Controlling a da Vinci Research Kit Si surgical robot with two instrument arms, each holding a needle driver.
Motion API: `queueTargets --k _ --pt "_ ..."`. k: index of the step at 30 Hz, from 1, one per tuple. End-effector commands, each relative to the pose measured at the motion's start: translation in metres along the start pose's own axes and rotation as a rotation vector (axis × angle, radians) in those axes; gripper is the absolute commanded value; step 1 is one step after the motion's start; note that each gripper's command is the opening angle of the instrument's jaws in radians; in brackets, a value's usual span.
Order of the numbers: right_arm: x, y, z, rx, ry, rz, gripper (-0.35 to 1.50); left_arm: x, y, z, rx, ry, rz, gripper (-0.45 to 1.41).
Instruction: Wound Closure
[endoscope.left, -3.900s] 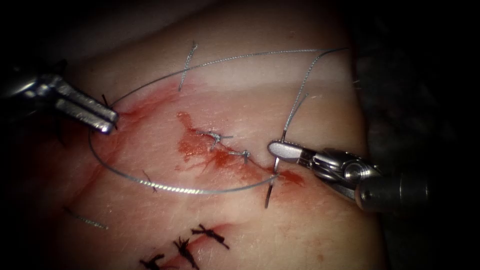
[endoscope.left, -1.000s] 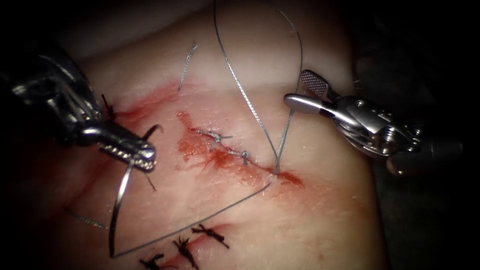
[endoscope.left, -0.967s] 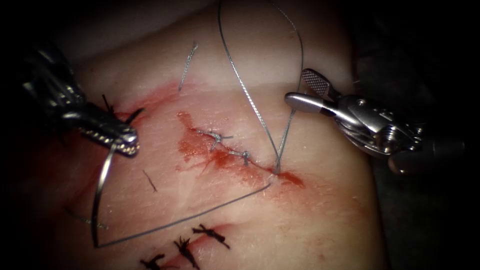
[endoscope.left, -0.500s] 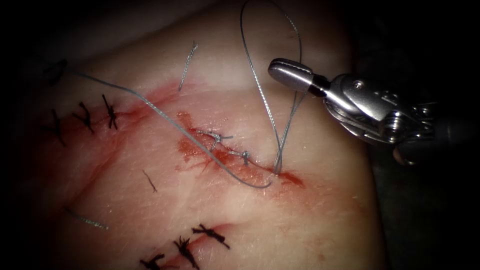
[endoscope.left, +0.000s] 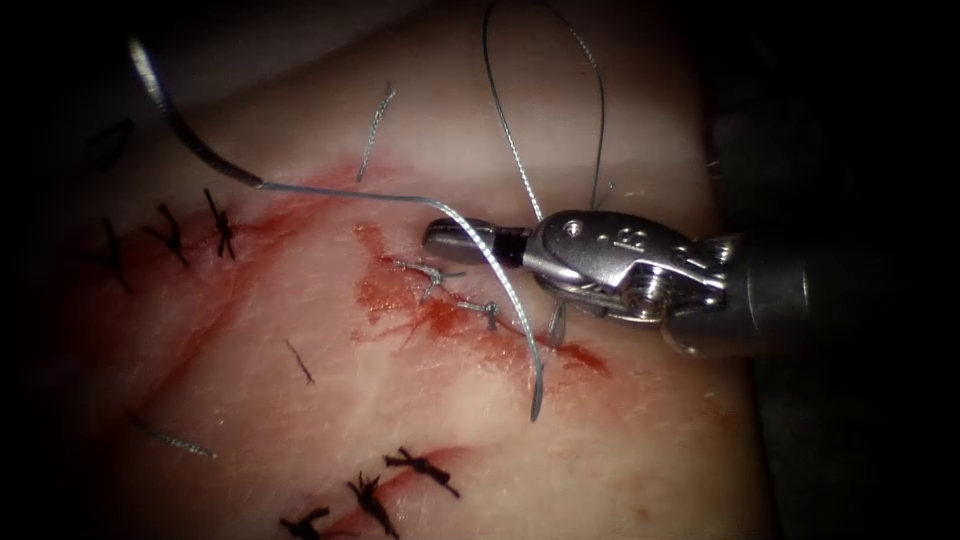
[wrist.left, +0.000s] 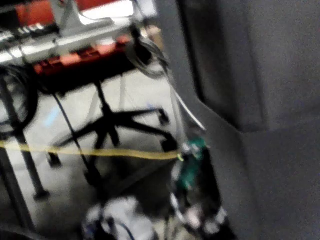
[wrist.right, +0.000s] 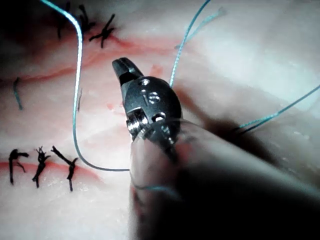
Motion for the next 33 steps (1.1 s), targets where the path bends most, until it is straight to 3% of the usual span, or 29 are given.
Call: queueTargets --k 1,3,4,5,7,8,10,13,14,15,16,17,19,20,22,23,28,33 --pt "-0.0018 -0.0003 0.0010 0.058 -0.041 0.004 -0.35 0.0003 -0.0006 0.0002 0.001 0.006 0.030 -0.45" --pt "-0.0045 -0.0018 0.0018 0.152 -0.095 0.041 -0.35 0.0008 -0.0011 -0.0003 0.021 0.060 0.145 -0.45" --pt "-0.0045 -0.0018 0.0018 0.152 -0.095 0.041 -0.35 0.0008 -0.0011 -0.0003 0.021 0.060 0.145 -0.45" --pt "-0.0063 -0.0045 0.0031 0.263 -0.161 0.079 -0.35 0.0011 -0.0023 -0.0011 0.074 0.109 0.226 -0.45" --pt "-0.0074 -0.0081 0.0043 0.392 -0.245 0.155 -0.35 0.0013 -0.0040 -0.0019 0.125 0.116 0.368 -0.45" --pt "-0.0074 -0.0081 0.0043 0.392 -0.245 0.155 -0.35 0.0013 -0.0040 -0.0019 0.125 0.116 0.368 -0.45" --pt "-0.0083 -0.0130 0.0040 0.506 -0.303 0.277 -0.35 0.0023 -0.0059 -0.0034 0.260 0.157 0.746 -0.45" --pt "-0.0083 -0.0154 0.0030 0.528 -0.340 0.332 -0.35 0.0039 -0.0068 -0.0054 0.363 0.109 0.881 -0.45" --pt "-0.0082 -0.0161 0.0023 0.530 -0.360 0.377 -0.35 0.0054 -0.0070 -0.0072 0.466 0.077 0.910 -0.45" --pt "-0.0082 -0.0164 0.0017 0.532 -0.375 0.408 -0.35 0.0061 -0.0070 -0.0081 0.513 0.071 0.932 -0.45" --pt "-0.0082 -0.0164 0.0017 0.532 -0.375 0.408 -0.35 0.0061 -0.0070 -0.0081 0.513 0.071 0.932 -0.45" --pt "-0.0084 -0.0164 0.0008 0.526 -0.407 0.444 -0.35 0.0079 -0.0066 -0.0104 0.631 0.072 1.033 -0.45" --pt "-0.0090 -0.0162 -0.0004 0.504 -0.454 0.453 -0.35 0.0095 -0.0057 -0.0130 0.758 0.079 1.123 -0.45" --pt "-0.0096 -0.0160 -0.0014 0.474 -0.502 0.468 -0.35 0.0107 -0.0048 -0.0151 0.870 0.050 1.171 -0.45" --pt "-0.0101 -0.0160 -0.0020 0.458 -0.527 0.480 -0.35 0.0119 -0.0037 -0.0171 0.955 0.039 1.179 -0.45" --pt "-0.0110 -0.0161 -0.0030 0.442 -0.566 0.515 -0.35 0.0132 -0.0020 -0.0191 1.039 0.065 1.201 -0.45" --pt "-0.0124 -0.0173 -0.0045 0.436 -0.662 0.570 -0.35 0.0156 0.0030 -0.0209 1.171 0.025 1.326 -0.45" --pt "-0.0122 -0.0180 -0.0057 0.441 -0.711 0.604 -0.35 0.0167 0.0059 -0.0222 1.248 -0.007 1.407 -0.45"
